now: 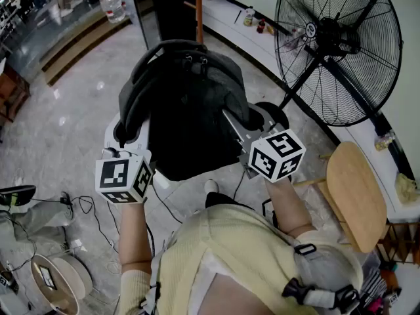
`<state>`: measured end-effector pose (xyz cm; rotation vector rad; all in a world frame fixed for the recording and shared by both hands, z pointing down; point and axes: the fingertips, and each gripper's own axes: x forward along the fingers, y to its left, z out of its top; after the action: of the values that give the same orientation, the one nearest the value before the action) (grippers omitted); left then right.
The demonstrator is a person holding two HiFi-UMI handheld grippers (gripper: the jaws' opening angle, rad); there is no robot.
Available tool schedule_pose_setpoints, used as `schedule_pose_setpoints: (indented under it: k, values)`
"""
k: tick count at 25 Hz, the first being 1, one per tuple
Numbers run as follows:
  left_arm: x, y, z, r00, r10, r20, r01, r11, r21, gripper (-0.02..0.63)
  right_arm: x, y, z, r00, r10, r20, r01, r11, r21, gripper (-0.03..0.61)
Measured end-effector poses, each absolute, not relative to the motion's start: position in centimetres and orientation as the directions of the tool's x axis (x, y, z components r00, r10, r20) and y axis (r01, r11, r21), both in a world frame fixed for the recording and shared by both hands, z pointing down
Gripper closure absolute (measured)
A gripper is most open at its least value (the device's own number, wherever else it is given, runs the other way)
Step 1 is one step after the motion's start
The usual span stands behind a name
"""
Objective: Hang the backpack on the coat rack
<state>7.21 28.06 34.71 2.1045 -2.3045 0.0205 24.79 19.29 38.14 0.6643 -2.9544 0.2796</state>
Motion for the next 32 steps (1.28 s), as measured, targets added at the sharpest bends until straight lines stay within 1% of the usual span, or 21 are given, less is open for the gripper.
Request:
schedule_pose_setpoints:
  k: [13,17,23,27,32]
  values:
    - [3.8,23.5,33.9,-0.080,-0.995,0.063,-0.995,0.083,0.047,0.492,21.4,15.0,38.1,-0.913,-0.388,0.126,-0.407,0.886,-0.223,0.449]
    - [2.5,21.6,33.3,-0.079,-0.994,0.081,-0.996,0.082,0.038,0.492,20.1,13.2,37.7,-0.916,-0.384,0.115,-0.401,0.887,-0.231,0.449]
    - [1.1,18.3,31.6,-0.081,-0.994,0.077,-0.997,0.081,-0.003,0.494,18.5,9.9,36.7,-0.926,-0.369,0.081,-0.377,0.893,-0.248,0.449]
    - [0.6,16.3,30.8,-0.088,-0.993,0.076,-0.996,0.087,-0.011,0.497,17.8,8.4,36.2,-0.947,-0.315,0.062,-0.320,0.918,-0.233,0.448]
    - [0.8,15.5,29.4,-0.108,-0.993,0.051,-0.994,0.107,-0.015,0.502,17.4,8.1,35.3,-0.975,-0.203,0.086,-0.212,0.971,-0.109,0.454]
